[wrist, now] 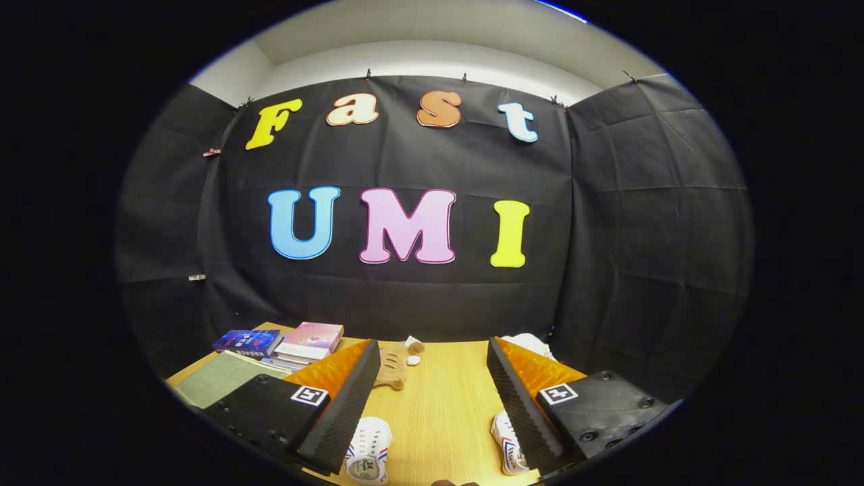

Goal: Open the storage box then place both shoes into the box .Put the left shoe in first, then the right shoe, with the right side of both shoes facing outward in a uniform manner.

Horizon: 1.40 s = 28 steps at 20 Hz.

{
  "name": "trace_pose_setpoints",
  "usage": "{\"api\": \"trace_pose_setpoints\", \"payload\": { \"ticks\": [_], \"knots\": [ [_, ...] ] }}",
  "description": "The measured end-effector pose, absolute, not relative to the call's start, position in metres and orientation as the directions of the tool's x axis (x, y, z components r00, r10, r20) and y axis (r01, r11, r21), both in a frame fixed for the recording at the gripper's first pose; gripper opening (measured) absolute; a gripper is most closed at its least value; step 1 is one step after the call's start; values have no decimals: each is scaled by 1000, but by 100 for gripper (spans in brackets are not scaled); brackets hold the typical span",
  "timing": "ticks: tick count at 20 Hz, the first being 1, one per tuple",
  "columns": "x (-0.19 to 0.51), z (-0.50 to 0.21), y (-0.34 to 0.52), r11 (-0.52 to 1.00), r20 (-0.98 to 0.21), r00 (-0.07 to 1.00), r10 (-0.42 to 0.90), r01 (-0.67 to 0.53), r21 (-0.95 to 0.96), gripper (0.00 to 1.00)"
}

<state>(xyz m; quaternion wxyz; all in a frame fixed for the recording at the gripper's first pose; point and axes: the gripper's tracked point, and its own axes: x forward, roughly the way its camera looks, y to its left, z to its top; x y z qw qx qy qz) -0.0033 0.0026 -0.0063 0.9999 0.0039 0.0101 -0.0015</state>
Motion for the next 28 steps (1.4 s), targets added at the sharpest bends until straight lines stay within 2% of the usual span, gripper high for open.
{"api": "trace_pose_setpoints", "payload": {
  "ticks": [6,9,16,19,24,28],
  "knots": [
    [-3,-21,10,1000,-65,998,22,-21,24,97],
    [0,-40,19,998,-125,991,55,-50,47,97],
    [0,-86,73,949,-263,922,283,-230,215,99],
    [-7,-109,106,887,-310,846,433,-339,314,99],
    [-35,-153,158,733,-382,638,669,-480,482,99],
    [-63,-170,192,597,-371,472,799,-553,581,98]
  ]
}}
